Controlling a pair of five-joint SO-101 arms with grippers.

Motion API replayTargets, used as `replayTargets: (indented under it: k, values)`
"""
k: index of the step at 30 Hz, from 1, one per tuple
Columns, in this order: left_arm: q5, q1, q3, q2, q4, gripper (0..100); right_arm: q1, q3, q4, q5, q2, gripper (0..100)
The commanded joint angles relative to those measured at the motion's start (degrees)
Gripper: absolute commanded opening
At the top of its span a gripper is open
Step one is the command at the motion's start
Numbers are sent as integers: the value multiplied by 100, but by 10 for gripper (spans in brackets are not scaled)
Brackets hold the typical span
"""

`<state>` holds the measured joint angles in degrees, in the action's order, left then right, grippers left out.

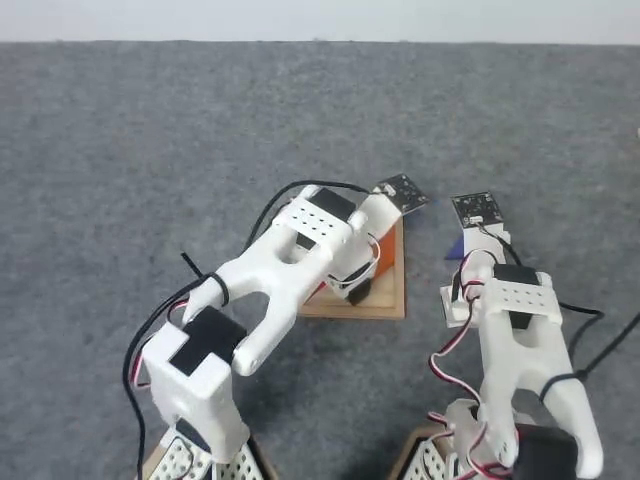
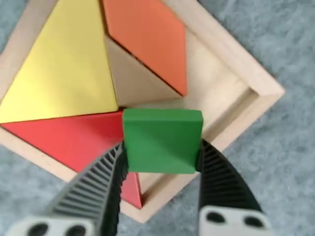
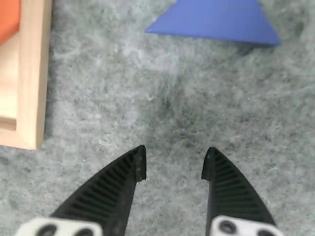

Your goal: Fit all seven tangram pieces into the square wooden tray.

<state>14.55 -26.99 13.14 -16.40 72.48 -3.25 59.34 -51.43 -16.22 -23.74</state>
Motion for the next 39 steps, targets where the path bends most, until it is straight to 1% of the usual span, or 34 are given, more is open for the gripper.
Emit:
replayTargets:
  k: [1, 8, 17, 25, 30, 39]
  values:
    - [62, -9, -347, 88, -62, 223, 66, 0, 101, -26, -224, 203]
    - [62, 18, -549, 44, 123, 223, 66, 0, 101, -26, -224, 203]
    - [18, 79, -558, 44, 97, 222, 66, 0, 101, -26, -224, 203]
    - [9, 738, -523, 44, -352, 222, 66, 0, 101, -26, -224, 203]
    - [-141, 826, -532, 44, -554, 222, 66, 0, 101, -26, -224, 203]
    - [-88, 888, -207, 35, -589, 222, 66, 0, 92, -26, -224, 203]
